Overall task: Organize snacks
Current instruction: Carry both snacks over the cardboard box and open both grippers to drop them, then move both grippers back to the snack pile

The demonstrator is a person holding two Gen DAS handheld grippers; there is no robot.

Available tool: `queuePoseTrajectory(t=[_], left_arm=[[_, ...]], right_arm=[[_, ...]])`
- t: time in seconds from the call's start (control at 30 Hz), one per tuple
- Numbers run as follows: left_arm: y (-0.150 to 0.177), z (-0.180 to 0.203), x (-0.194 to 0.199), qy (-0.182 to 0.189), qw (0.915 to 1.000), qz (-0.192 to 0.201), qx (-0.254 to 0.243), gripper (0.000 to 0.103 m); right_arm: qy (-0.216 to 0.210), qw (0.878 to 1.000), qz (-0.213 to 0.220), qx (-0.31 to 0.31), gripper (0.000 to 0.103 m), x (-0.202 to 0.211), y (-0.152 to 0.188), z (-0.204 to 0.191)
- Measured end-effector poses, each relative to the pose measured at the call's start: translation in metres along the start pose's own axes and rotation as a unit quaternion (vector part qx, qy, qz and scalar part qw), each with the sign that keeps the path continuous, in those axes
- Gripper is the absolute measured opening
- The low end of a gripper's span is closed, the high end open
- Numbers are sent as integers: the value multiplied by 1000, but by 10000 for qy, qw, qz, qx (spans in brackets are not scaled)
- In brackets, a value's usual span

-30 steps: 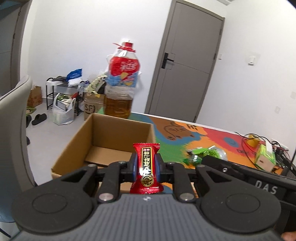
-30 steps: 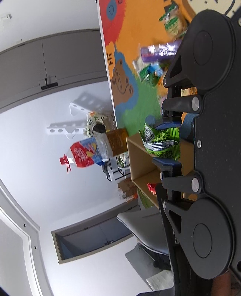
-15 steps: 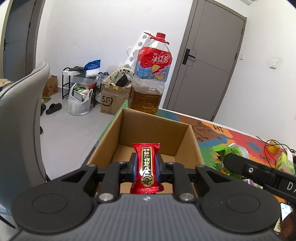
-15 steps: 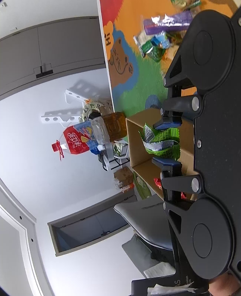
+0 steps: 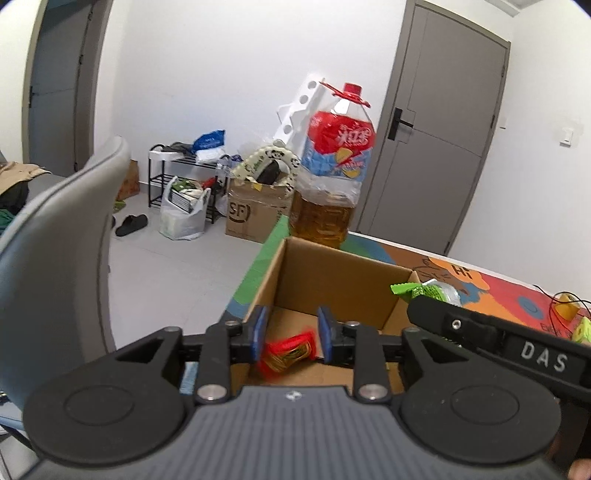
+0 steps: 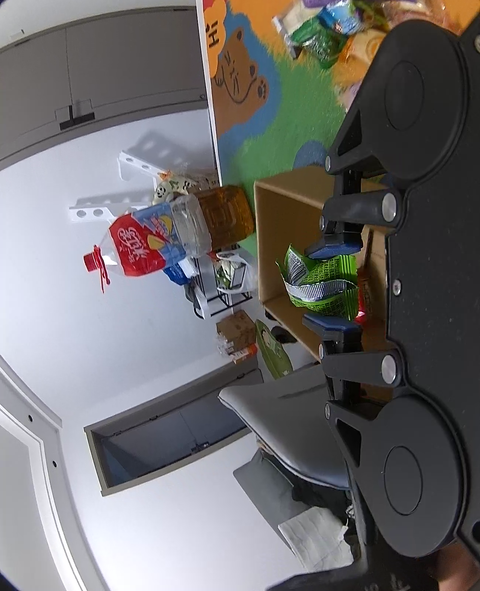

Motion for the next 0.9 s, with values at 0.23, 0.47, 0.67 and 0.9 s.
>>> queuePoseTrajectory(t=[0.23, 0.47, 0.67, 0.9], left_arm=[[2, -1, 12, -64, 9999, 112, 62, 69], [1, 14, 25, 57, 9993, 364, 78, 78], [0, 35, 38, 422, 9984, 369, -38, 82], [10, 58, 49, 654, 9974, 293, -8, 83]], right_arm=[[121, 9996, 251, -107, 68, 21, -2, 18], [489, 9971, 563, -144, 103, 59, -2, 41], [947, 9927, 726, -180, 103, 79, -2, 57], [1217, 9882, 921, -160, 103, 104, 3, 77]])
Point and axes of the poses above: each gripper's, at about its wrist camera, not at the fingertips, and x roughly against the way its jaws point, z to its right, y to its underside, the point moved 8 cm from there along -x, roughly the way its jaws point, and after that the axes turned 2 degrees about -z, right-handed, at the moved point
